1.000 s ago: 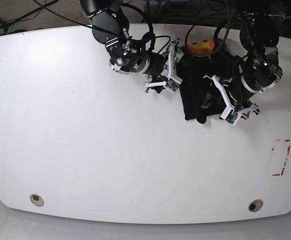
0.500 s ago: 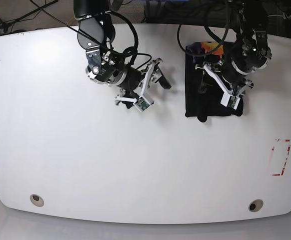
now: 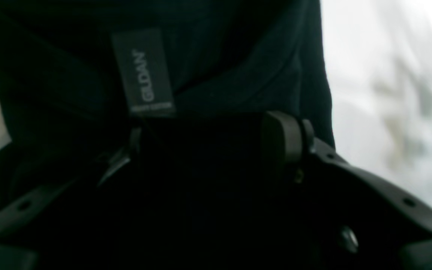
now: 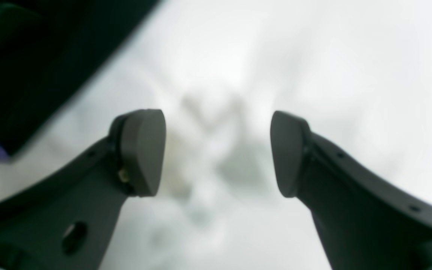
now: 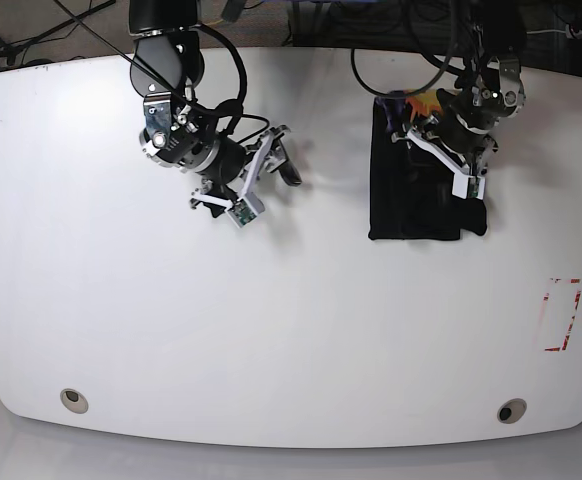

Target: Fold the T-shirt properly

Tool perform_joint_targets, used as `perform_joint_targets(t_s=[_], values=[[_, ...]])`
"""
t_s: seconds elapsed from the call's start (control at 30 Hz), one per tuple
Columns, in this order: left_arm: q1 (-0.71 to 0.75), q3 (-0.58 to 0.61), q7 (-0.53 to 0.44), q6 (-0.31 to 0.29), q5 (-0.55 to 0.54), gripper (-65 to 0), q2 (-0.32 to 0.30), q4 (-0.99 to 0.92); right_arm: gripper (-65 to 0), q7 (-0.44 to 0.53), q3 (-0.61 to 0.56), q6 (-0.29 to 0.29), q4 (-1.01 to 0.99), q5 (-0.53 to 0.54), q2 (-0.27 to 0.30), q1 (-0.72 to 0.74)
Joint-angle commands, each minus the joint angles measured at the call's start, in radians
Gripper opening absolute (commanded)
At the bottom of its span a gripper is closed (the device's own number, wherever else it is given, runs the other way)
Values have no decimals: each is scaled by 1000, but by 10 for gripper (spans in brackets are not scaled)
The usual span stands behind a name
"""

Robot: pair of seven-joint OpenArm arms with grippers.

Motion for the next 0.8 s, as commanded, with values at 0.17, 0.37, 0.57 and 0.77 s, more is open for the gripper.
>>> perform_joint_targets(t_s=[0.17, 0.37, 0.57, 0.77], values=[[-32, 4, 42, 25, 109, -289, -144, -140, -236, 24, 37, 2, 19, 193, 46, 15], [-42, -49, 42, -98, 110, -289, -347, -220, -236, 24, 43, -2, 21, 271, 86, 18], [-90, -203, -21, -237, 115, -287, -496, -404, -236, 29, 43, -2, 62, 273, 92, 9], [-91, -261, -156, -302, 113, -287, -608, -571, -236, 29, 43, -2, 65, 277, 92, 9]])
